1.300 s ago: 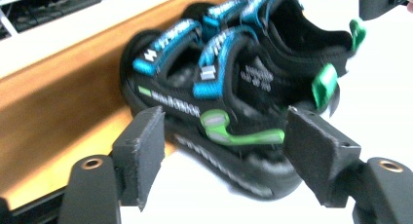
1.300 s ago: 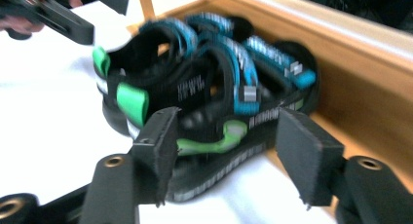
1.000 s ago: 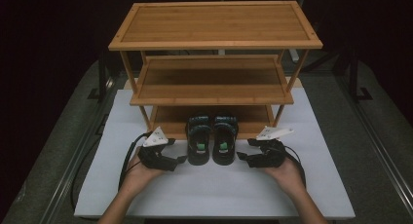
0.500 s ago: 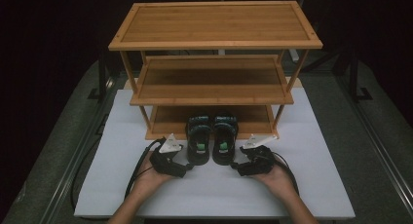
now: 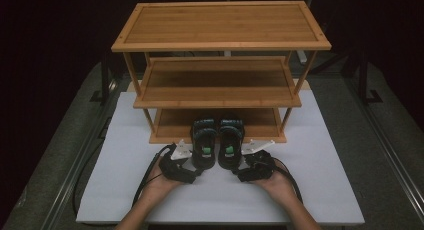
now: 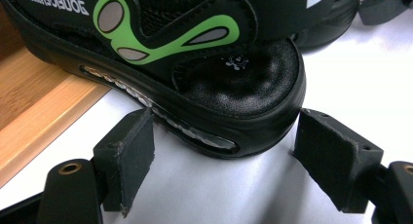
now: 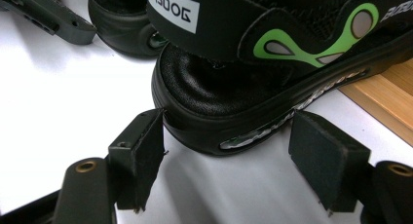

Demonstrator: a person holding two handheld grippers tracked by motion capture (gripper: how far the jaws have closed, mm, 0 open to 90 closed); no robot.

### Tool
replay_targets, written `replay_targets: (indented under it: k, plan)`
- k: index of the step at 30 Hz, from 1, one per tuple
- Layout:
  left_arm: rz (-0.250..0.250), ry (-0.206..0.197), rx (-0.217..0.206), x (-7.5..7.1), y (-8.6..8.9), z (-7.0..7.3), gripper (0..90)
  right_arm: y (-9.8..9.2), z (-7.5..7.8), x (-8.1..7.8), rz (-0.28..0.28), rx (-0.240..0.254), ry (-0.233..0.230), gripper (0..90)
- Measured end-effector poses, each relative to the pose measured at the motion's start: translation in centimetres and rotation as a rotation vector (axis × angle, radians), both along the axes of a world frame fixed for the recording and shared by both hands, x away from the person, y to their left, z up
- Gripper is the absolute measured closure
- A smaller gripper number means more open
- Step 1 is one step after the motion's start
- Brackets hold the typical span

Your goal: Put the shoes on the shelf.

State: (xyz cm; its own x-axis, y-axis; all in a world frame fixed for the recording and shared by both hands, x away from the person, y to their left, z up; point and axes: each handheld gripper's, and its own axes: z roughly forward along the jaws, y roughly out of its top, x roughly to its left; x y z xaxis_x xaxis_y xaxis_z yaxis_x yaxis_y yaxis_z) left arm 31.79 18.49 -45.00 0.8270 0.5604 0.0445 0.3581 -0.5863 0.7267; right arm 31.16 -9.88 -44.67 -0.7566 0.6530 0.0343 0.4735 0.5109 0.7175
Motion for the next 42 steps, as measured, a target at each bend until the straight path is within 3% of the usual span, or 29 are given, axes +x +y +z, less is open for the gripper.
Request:
replay_targets:
  k: [6,9,10,13,15,17,18,19,20,21,22,24,25,31,35,39,42]
  plan:
    - [0.000,-0.015,-0.006,0.0,0.0,0.1,23.7,0.0,0.0,0.0,-0.001,-0.001,-0.003,29.4]
    - [-0.003,-0.019,-0.027,0.1,0.2,0.4,26.4,-0.1,0.3,0.0,0.002,0.012,-0.009,32.5]
    - [0.002,-0.006,-0.056,0.3,0.3,0.6,26.6,-0.2,0.3,0.1,0.003,0.014,-0.007,32.5]
    - [0.001,0.003,-0.063,0.5,0.4,0.7,26.7,-0.2,0.3,0.1,0.004,0.013,-0.005,32.6]
    - [0.006,0.006,-0.090,0.7,0.4,1.0,27.1,-0.2,0.4,0.2,0.005,0.018,-0.004,32.9]
    - [0.014,-0.017,-0.091,0.7,0.6,1.2,36.2,-0.4,0.5,0.4,0.007,0.037,0.008,32.9]
    - [0.018,-0.031,-0.102,0.8,0.7,1.4,36.2,-0.4,0.5,0.4,0.007,0.037,0.008,32.9]
    - [0.034,-0.027,-0.134,1.3,1.1,1.8,40.1,-0.6,0.6,0.6,0.003,0.053,0.004,35.5]
    - [0.034,-0.027,-0.134,1.3,1.1,1.8,39.8,-0.6,0.6,0.6,0.003,0.053,0.004,35.5]
    - [0.040,-0.019,-0.169,1.8,1.2,1.9,39.6,-0.6,0.9,0.7,0.000,0.061,-0.009,37.8]
    - [0.038,-0.012,-0.176,2.0,1.2,1.9,39.8,-0.6,1.1,0.9,-0.003,0.063,-0.014,38.6]
    - [0.043,-0.028,-0.156,2.2,0.9,1.8,42.3,-0.6,1.3,1.2,-0.007,0.068,-0.027,42.7]
    - [0.042,-0.027,-0.177,2.3,0.9,1.8,42.7,-0.5,1.4,1.4,-0.009,0.068,-0.030,43.8]
    - [0.050,-0.020,-0.181,3.3,0.8,1.9,43.1,-0.9,1.5,2.4,-0.015,0.087,-0.037,49.5]
    - [0.054,-0.029,-0.174,3.9,0.5,1.8,43.3,-1.0,1.7,3.6,-0.028,0.110,-0.040,50.0]
    - [0.066,-0.044,-0.157,4.5,0.4,1.9,46.1,-0.7,1.7,4.6,-0.041,0.085,-0.057,52.1]
    - [0.086,-0.044,-0.161,5.4,0.4,1.7,46.6,-0.7,1.6,5.1,-0.051,0.096,-0.058,52.7]
